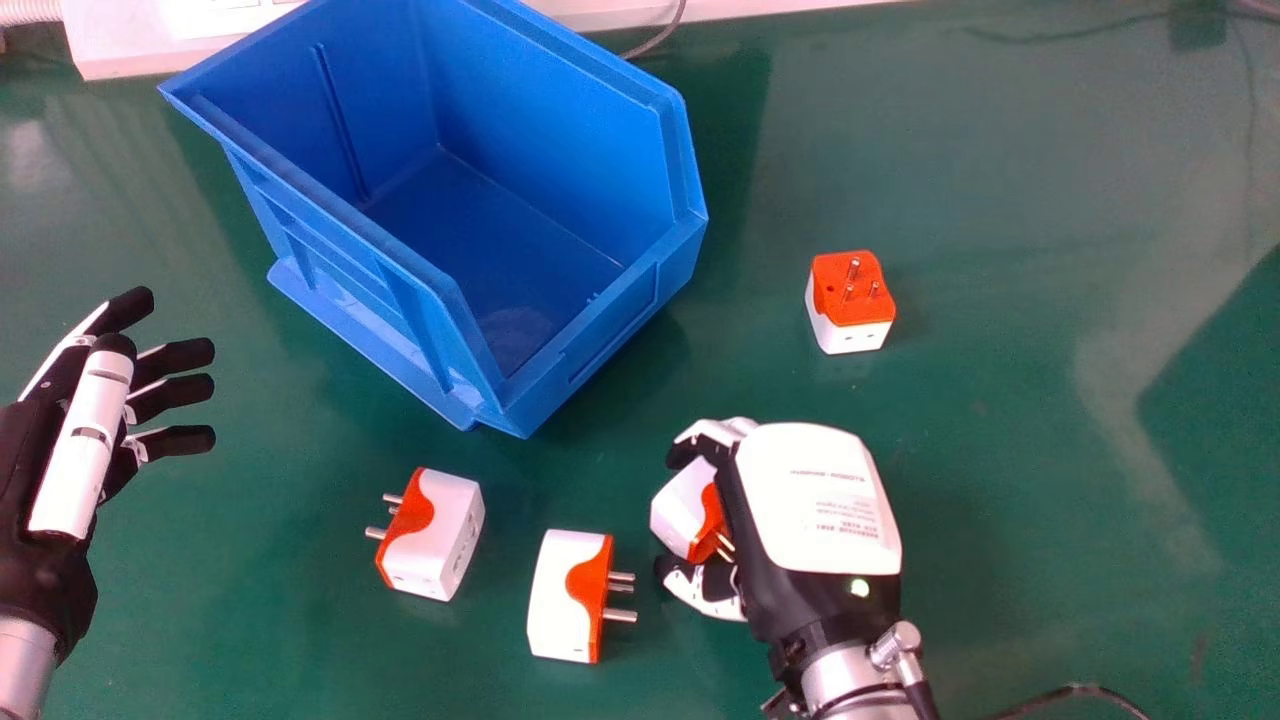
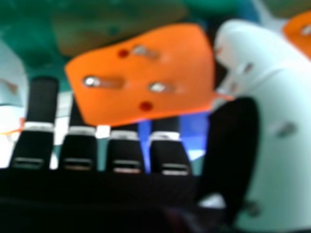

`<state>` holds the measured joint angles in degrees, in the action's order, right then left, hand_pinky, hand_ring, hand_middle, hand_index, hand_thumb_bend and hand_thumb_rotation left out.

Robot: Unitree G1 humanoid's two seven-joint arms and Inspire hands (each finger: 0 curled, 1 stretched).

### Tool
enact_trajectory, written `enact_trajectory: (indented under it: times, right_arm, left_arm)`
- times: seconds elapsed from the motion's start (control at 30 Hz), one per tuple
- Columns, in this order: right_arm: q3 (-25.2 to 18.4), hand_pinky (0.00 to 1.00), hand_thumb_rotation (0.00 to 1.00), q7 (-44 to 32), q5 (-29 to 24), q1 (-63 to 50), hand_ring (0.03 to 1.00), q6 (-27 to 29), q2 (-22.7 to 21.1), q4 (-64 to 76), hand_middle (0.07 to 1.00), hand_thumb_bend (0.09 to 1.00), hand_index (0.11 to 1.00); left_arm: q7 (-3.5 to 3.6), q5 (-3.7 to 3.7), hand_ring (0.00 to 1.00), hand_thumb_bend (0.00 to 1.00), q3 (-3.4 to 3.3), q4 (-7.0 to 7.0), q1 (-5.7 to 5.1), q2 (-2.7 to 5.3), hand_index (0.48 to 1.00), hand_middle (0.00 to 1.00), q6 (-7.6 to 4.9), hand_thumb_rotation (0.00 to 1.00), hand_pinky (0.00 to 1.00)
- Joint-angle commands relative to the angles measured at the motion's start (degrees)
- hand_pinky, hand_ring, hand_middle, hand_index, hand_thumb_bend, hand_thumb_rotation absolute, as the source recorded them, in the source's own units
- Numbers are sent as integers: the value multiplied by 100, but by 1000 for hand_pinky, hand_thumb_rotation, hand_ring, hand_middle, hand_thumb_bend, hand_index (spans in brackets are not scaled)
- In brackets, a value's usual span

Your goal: Pick all objects and put in blue box

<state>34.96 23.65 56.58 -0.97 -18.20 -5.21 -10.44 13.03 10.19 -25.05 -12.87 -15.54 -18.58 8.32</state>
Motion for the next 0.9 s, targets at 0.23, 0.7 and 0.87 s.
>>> enact_trajectory:
  times: [0.23,0.7,0.87]
  right_arm:
    - [-169,384,17,75,-91,-105,488,-23,-33,-78,578,485,553]
    - [-397,347,4,440,-386,-136,450,170,81,-109,545,491,529]
    - [-439,337,1,462,-441,-172,442,153,139,-75,540,491,535]
  left_arm:
    - [28,98,766,108,-98,-170,-13,-105,895,779,29,906,665]
    - [112,131,761,110,-154,-173,-37,-157,895,776,28,905,660]
    - [144,130,759,110,-173,-135,-34,-172,893,774,7,902,657]
